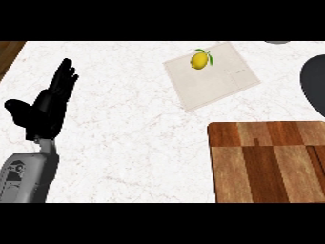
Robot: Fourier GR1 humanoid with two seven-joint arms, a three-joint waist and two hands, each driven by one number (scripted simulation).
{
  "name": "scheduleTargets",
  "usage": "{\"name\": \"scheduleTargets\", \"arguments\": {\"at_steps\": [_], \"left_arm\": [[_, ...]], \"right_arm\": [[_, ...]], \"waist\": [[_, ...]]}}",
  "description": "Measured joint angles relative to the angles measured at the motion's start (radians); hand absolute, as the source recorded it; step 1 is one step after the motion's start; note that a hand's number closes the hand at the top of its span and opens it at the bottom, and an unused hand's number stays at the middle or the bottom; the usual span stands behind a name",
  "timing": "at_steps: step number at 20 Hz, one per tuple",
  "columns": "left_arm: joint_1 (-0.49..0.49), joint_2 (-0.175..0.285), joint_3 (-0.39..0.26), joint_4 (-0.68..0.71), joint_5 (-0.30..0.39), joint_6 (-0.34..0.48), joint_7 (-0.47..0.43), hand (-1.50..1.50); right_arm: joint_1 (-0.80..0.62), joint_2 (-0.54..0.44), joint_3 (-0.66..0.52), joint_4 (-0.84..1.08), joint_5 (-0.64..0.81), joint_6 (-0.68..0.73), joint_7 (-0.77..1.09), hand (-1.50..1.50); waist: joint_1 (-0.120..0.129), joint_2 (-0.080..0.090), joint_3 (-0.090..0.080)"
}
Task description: Pick the bell pepper from the cutting board and place it in the pan
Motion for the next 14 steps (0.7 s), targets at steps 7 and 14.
{"name": "scheduleTargets", "arguments": {"at_steps": [7,14], "left_arm": [[0.024,0.008,0.014,0.005,-0.004,0.005,-0.010,0.00],[0.053,0.014,0.031,0.008,-0.006,0.010,-0.018,0.00]], "right_arm": [[0.032,0.006,-0.138,-0.015,-0.157,0.006,-0.186,-1.50],[0.135,-0.039,-0.213,-0.003,-0.292,0.264,-0.324,-1.50]], "waist": [[-0.026,-0.012,-0.003],[-0.062,-0.029,-0.008]]}}
